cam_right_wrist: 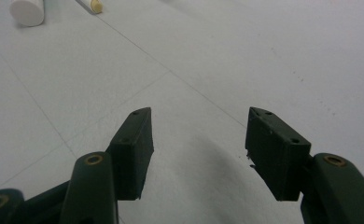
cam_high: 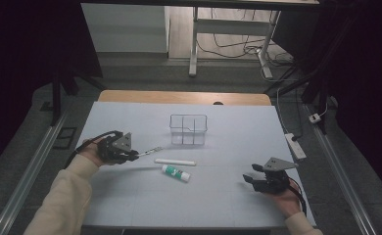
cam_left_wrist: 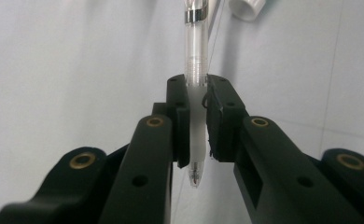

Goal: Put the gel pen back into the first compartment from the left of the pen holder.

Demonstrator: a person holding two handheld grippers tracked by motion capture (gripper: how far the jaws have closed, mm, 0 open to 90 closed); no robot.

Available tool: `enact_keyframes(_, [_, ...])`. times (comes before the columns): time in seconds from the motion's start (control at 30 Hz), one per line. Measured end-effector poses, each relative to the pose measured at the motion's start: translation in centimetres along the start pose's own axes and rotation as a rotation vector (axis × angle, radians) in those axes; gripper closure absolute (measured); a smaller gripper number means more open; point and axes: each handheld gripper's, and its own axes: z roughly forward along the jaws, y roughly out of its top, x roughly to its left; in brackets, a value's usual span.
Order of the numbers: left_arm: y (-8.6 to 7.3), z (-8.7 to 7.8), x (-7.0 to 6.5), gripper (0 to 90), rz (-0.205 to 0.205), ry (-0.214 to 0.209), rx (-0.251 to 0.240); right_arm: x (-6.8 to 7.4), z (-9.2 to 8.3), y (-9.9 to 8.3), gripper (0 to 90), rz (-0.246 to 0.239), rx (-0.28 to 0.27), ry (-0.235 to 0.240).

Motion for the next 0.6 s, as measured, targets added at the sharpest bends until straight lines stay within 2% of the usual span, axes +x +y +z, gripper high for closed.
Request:
enact_keyframes(0.23, [1.3,-0.2,-1.0,79.7,-0.018,0.011,-0.022,0.1,-0.1,0.0,41.1,0.002,-0.005,-0.001])
enact_keyframes(0.3, [1.6,-0.2,-1.3,79.7,-0.018,0.019,-0.015,0.0,-0.1,0.1,41.2,-0.002,-0.008,-0.001])
enact_keyframes(0.4, [2.0,-0.1,-1.8,79.7,-0.042,0.014,-0.041,0.0,-0.1,0.1,41.2,0.001,-0.014,0.0])
enact_keyframes(0.6, [2.8,0.1,-2.8,79.7,-0.04,0.017,-0.051,0.1,-0.2,0.1,41.2,-0.002,-0.017,0.0])
